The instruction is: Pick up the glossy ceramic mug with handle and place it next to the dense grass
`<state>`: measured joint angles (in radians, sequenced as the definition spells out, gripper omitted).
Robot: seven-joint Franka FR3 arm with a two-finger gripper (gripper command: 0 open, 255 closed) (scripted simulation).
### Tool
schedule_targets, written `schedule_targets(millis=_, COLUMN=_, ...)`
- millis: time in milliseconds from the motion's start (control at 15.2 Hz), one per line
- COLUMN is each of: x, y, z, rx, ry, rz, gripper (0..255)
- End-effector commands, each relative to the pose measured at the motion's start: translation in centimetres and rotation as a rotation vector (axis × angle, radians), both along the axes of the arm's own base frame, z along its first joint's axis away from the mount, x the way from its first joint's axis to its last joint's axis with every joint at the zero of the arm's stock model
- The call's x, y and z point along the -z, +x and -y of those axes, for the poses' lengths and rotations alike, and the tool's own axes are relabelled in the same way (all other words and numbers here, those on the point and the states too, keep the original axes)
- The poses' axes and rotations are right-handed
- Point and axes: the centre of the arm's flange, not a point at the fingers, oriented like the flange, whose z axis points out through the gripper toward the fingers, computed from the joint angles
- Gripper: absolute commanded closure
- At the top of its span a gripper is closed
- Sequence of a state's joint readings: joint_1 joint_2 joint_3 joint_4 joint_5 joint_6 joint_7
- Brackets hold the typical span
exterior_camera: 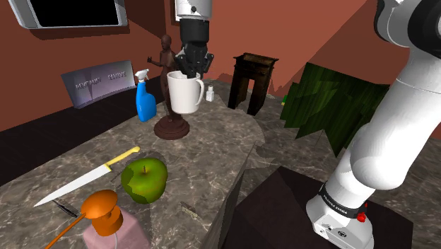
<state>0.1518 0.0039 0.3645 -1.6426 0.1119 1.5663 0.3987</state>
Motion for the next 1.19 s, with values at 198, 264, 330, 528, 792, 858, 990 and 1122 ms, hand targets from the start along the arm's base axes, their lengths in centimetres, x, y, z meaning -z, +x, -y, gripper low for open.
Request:
schedule_targets(millis=198, x=-2.7, y=0.1, z=-0.1, rx=0.0, ry=0.0, rz=0.0, gripper=255)
schedule_targets(millis=264, x=-3.2, y=0.1, z=-0.1, rx=0.0, ry=0.0, rz=0.0, gripper=255)
schedule_targets(millis=330, x=-3.8, y=0.1, z=-0.1, rx=0.0, ry=0.0, rz=0.0, gripper=255)
schedule_targets(millis=528, x=-5.3, y=0.1, z=-0.1, rx=0.0, ry=0.0, rz=0.0, gripper=255)
schedule_targets(millis=792, x=-7.4, y=0.1, z=-0.1, rx=0.0, ry=0.0, rz=0.0, gripper=255)
schedule_targets(millis=858, x=-8.0, y=0.1, z=-0.1, rx=0.0, ry=0.0, rz=0.0, gripper=255)
schedule_targets(millis=990, x=-9.0, y=0.1, z=-0.1, rx=0.0, ry=0.0, rz=0.0, gripper=255)
schedule_targets(millis=1122, x=-10.1, y=0.1, z=-0.1, rx=0.0, ry=0.0, rz=0.0, gripper=255)
